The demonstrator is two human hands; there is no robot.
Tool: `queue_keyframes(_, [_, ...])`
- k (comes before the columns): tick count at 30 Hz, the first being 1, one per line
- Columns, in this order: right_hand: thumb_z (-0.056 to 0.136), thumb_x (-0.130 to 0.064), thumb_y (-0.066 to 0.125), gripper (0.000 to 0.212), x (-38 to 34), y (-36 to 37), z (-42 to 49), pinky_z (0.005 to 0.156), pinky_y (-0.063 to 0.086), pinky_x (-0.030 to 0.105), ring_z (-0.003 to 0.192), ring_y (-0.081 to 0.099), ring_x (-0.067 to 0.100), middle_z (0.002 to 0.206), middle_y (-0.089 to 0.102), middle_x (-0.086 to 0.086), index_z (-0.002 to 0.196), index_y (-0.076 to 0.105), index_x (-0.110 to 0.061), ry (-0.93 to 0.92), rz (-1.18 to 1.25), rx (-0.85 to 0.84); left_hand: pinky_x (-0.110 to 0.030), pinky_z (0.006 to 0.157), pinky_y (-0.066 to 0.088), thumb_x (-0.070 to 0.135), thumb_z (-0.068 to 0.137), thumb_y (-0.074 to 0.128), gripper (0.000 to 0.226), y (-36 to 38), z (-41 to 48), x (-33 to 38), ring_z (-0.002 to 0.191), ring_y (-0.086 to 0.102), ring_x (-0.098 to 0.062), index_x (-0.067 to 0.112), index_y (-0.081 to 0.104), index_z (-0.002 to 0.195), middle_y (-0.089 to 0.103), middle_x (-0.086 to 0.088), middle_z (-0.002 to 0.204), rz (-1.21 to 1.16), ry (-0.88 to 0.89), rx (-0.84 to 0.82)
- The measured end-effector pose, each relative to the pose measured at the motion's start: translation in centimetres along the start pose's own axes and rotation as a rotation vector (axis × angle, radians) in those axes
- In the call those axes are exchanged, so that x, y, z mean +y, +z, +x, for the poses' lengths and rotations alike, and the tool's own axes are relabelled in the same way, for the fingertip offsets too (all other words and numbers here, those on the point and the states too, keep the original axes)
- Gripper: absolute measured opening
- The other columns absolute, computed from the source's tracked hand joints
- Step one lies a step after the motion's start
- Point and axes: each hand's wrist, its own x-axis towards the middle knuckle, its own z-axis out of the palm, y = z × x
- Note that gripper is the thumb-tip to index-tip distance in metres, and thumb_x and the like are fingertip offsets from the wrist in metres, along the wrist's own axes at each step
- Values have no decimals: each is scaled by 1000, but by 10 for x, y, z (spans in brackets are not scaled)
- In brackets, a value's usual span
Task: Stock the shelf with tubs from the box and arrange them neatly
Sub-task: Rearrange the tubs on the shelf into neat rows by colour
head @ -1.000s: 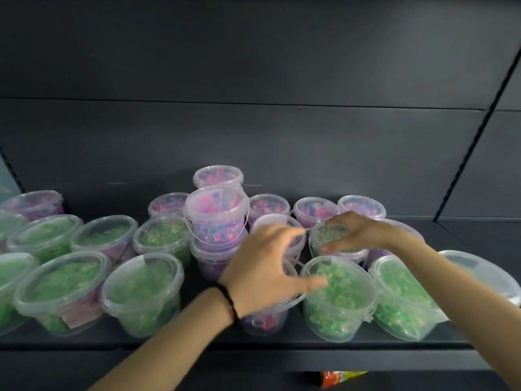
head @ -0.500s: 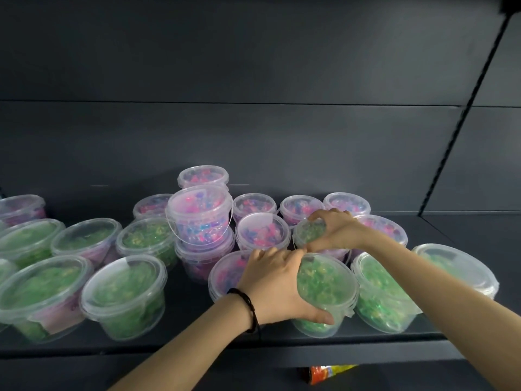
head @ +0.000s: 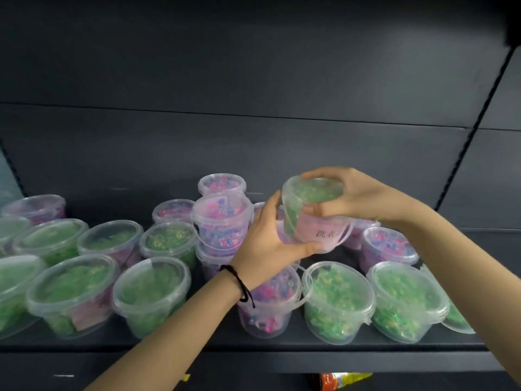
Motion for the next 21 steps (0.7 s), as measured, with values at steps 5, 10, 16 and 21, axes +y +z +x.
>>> queue_keyframes(5, [61,-53,81,70,-60,37,19,103,42,26,114,52,-3,122,57,-23,125,57,-38,-127,40,-30,-4,76,43,4,65,85,64,-60,-14,1,96,59,15,36,49,108,62,40,94,-125,70,80])
queue_keyframes(10, [55,-68,76,77,-118,86,65,103,45,32,114,55,-1,123,58,-22,125,55,-42,-206,65,-115,-16,81,49,18,56,92,71,-153,-28,-29,101,64,-3,23,55,117,70,14,103,-155,-24,166])
queue_keyframes(16, [68,-60,76,60,-181,151,133,104,42,29,118,51,0,126,55,-20,122,56,-43,-209,129,-178,-25,88,51,32,50,93,83,-271,-22,-66,106,63,-5,24,51,121,65,7,116,-59,-144,117])
queue_keyframes(21, [69,-53,79,61,-212,204,197,102,44,31,119,52,5,129,54,-14,123,56,-39,-153,152,-207,-22,85,51,34,51,92,86,-345,-2,-115,107,61,-5,24,45,122,61,11,114,53,-228,69])
